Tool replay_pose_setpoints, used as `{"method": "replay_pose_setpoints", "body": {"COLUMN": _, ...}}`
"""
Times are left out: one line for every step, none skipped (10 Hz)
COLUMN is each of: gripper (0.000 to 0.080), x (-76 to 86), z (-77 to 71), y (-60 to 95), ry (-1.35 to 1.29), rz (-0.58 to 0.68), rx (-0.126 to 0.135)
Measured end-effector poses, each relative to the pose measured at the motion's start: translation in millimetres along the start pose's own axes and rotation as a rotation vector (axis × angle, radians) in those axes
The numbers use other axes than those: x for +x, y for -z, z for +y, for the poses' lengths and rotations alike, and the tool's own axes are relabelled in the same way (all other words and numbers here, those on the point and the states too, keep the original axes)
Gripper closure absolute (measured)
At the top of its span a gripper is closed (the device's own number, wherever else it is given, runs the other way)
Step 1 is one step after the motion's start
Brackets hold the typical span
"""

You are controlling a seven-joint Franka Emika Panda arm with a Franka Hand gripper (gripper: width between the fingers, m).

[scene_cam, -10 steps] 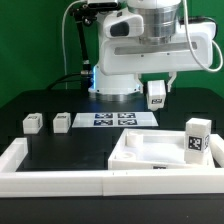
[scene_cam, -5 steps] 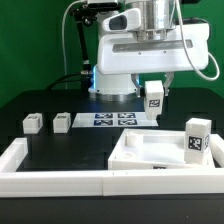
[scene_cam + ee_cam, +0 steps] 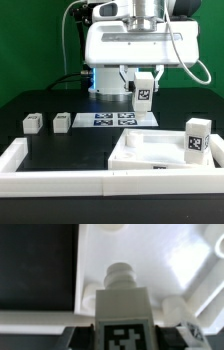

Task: Assemble square table

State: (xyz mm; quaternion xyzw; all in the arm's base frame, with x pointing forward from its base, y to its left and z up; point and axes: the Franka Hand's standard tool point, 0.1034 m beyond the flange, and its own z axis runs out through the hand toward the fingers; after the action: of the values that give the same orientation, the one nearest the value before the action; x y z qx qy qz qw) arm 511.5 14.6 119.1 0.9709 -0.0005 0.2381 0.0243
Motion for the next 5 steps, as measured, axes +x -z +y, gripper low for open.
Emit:
{"method": "replay_pose_setpoints", "body": {"gripper": 0.0512, "x": -2.6, "z": 2.0, "y": -1.9, "ry": 0.004, "rz": 0.021, "rx": -0.009}}
{"method": "replay_pose_setpoints", "body": {"gripper": 0.0512, "x": -3.6, "z": 2.0, "y": -3.7, "ry": 0.006, "rz": 0.006, "rx": -0.007}}
{"method": "replay_pose_setpoints", "body": {"gripper": 0.0512, "x": -2.4, "z": 8.1, "y": -9.4, "ry": 0.011, "rz": 0.006, "rx": -0.017}}
{"method": "replay_pose_setpoints", "body": {"gripper": 0.0512, "x": 2.8, "z": 11.0, "y": -13.4, "ry": 0.008, "rz": 0.005, "rx": -0.021}}
{"method": "replay_pose_setpoints", "body": {"gripper": 0.0512, "x": 13.4, "z": 12.6, "y": -17.4, "ry": 0.005, "rz": 0.011, "rx": -0.022}}
